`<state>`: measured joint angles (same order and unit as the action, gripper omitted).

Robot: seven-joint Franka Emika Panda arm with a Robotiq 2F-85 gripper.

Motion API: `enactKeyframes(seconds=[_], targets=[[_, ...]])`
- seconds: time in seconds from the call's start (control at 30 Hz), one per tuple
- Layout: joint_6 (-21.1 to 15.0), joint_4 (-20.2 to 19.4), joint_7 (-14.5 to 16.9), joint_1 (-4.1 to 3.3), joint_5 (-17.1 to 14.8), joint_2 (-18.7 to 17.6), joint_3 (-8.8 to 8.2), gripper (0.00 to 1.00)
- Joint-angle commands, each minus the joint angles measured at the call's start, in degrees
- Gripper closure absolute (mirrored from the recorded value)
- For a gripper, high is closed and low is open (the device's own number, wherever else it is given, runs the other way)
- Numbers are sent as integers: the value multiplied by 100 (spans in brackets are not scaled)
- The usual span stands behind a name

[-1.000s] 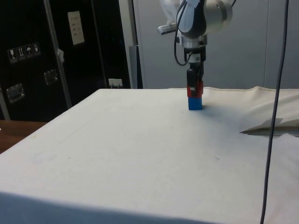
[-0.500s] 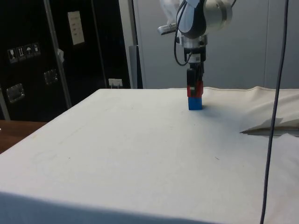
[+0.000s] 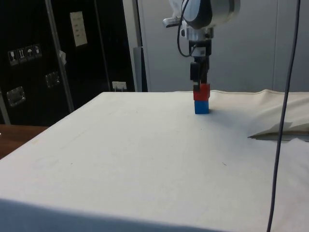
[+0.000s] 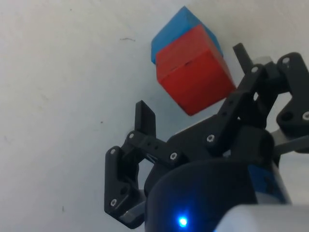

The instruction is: Stack the two cubes.

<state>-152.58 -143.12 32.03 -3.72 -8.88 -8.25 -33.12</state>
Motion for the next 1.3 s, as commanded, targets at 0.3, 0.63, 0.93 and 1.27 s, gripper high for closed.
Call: enactKeyframes(seconds=[0.3, 0.63, 0.93, 1.27], targets=[[275, 57, -57, 0, 34, 327, -52, 0], [607, 126, -498, -23, 453, 739, -40, 0], [808, 109, -854, -40, 693, 1060, 92, 0], [985, 126, -1117, -34, 773, 1335, 292, 0]])
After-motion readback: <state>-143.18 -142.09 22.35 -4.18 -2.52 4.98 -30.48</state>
